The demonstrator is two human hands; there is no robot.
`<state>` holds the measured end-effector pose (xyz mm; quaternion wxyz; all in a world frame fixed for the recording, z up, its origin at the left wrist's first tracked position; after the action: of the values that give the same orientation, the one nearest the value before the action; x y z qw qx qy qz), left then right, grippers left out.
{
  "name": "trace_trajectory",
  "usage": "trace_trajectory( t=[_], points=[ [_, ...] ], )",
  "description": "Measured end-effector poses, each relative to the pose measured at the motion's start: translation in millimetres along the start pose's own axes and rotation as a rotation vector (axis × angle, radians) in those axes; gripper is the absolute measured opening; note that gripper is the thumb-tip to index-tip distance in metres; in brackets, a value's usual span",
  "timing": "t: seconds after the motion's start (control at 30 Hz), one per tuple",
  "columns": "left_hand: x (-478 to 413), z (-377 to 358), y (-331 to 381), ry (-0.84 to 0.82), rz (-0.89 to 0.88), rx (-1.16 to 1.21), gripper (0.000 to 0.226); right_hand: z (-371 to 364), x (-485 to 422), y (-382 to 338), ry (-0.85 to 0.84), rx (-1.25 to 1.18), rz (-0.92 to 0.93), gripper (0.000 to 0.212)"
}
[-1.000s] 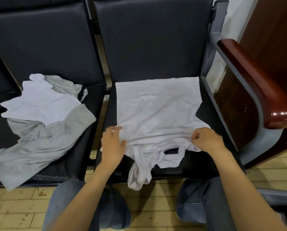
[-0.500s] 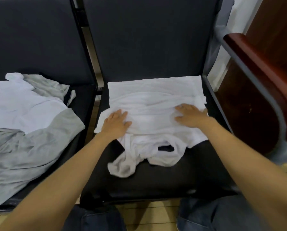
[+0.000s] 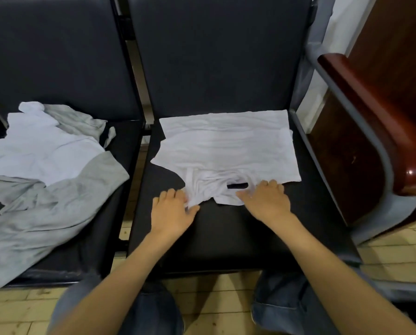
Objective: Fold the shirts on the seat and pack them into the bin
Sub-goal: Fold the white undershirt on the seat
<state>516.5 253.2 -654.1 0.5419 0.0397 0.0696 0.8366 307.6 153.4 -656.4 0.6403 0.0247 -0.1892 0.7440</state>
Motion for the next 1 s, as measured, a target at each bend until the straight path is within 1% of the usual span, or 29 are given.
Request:
trace_trajectory(
  t=[0.03,0.07,0.1,0.13,0.17,0.23,0.27,0.3,0.33,0.37,0.4,0.43,0.47,0.5,0.53,0.57,0.6,0.63,0.67,0.7,0.73,0.77,0.83,0.87,0.9,0.93,1.0],
  points=[
    [5.9,2.4,3.5,0.009,-0.02,-0.004,0.034,-5.9,8.6,-0.1,0.015,0.01,-0.001,0.078],
    [9.8,6.7,6.8,0.029,-0.039,0.044,0.028,-10.3,13.8,-0.6,0.053,0.016,0.005,0.079],
    [12.4,14.3,7.4,0.063,-0.031,0.163,0.021,-13.2,16.0,-1.5,0.093,0.004,0.01,0.078],
    [14.7,19.1,3.0,0.065,0.015,0.335,0.012,-16.4,15.2,-1.5,0.119,-0.034,0.009,0.074],
    [18.2,21.0,-1.7,0.032,0.074,0.542,0.008,-18.7,14.1,-1.1,0.141,-0.093,0.006,0.066],
    [27.1,23.3,-5.9,-0.011,0.135,0.895,0.015,-18.6,9.9,-0.5,0.2,-0.279,0.013,0.039],
    [32.4,27.6,-7.6,-0.003,0.139,1.011,0.017,-15.1,10.5,-0.8,0.219,-0.402,0.013,0.026],
    [36.8,32.1,-9.4,0.008,0.141,1.101,0.018,-10.2,11.8,-1.3,0.232,-0.557,0.014,0.018],
    [39.4,35.3,-13.2,0.025,0.156,1.156,0.018,-3.4,13.9,-0.3,0.226,-0.765,-0.005,0.018],
    [41.1,36.1,-20.2,0.049,0.196,1.186,0.018,3.0,19.4,1.8,0.192,-1.031,-0.047,0.018],
    [42.6,34.0,-30.1,0.072,0.255,1.184,0.018,8.2,26.3,1.7,0.132,-1.304,-0.083,0.016],
    [44.2,31.7,-39.1,0.095,0.316,1.175,0.018,15.3,34.0,0.3,0.066,-1.52,-0.09,0.016],
    [46.0,27.7,-46.9,0.105,0.374,1.179,0.018,21.1,41.7,-0.3,-0.011,-1.649,-0.079,0.02],
    [48.8,22.8,-51.4,0.092,0.431,1.229,0.017,26.9,50.7,-0.9,-0.091,-1.687,-0.058,0.024],
    [51.9,16.3,-51.6,0.05,0.486,1.305,0.015,27.7,57.8,2.5,-0.152,-1.64,-0.063,0.023],
    [55.6,10.6,-49.1,-0.009,0.52,1.346,0.015,25.0,65.0,10.3,-0.187,-1.532,-0.085,0.018],
    [60.0,9.8,-44.9,-0.074,0.516,1.304,0.018,18.2,70.3,22.0,-0.209,-1.37,-0.107,0.01],
    [65.6,8.8,-40.6,-0.156,0.478,1.175,0.026,10.5,74.7,36.6,-0.223,-1.188,-0.133,0.013],
    [72.6,6.1,-35.6,-0.252,0.422,1.025,0.036,3.3,77.1,51.9,-0.224,-1.018,-0.147,0.024],
    [81.2,3.1,-33.0,-0.337,0.368,0.866,0.046,-1.5,82.0,62.1,-0.239,-0.903,-0.138,0.033],
    [90.4,0.0,-34.1,-0.389,0.322,0.705,0.055,-8.3,86.8,68.4,-0.276,-0.827,-0.115,0.037],
    [98.9,-0.8,-36.8,-0.405,0.287,0.558,0.063,-14.2,94.5,69.6,-0.33,-0.734,-0.071,0.037],
    [111.7,4.5,-43.2,-0.344,0.256,0.361,0.066,-24.5,110.2,68.7,-0.423,-0.547,0.029,0.032],
    [115.9,10.2,-41.1,-0.292,0.233,0.338,0.063,-27.9,116.6,65.7,-0.452,-0.516,0.079,0.027],
    [119.7,15.5,-36.4,-0.243,0.205,0.389,0.058,-27.6,124.1,59.1,-0.467,-0.546,0.131,0.02],
    [124.0,21.2,-30.3,-0.208,0.184,0.502,0.051,-24.0,129.8,51.9,-0.459,-0.612,0.19,0.015],
    [131.9,27.8,-19.0,-0.206,0.16,0.74,0.035,-6.7,139.2,39.4,-0.408,-0.769,0.298,0.01]
  ],
)
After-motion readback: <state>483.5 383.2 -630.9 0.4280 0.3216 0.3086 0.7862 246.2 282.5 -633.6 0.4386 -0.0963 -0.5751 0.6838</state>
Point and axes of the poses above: each hand's wrist, its own x-axis away from the middle knuckle, its own z-axis out of the back of the hand, y = z × x, the point moved 10 cm from there along -x, towards the middle knuckle, and after that the axes turned 1 degree about y, right-handed, at the moved point
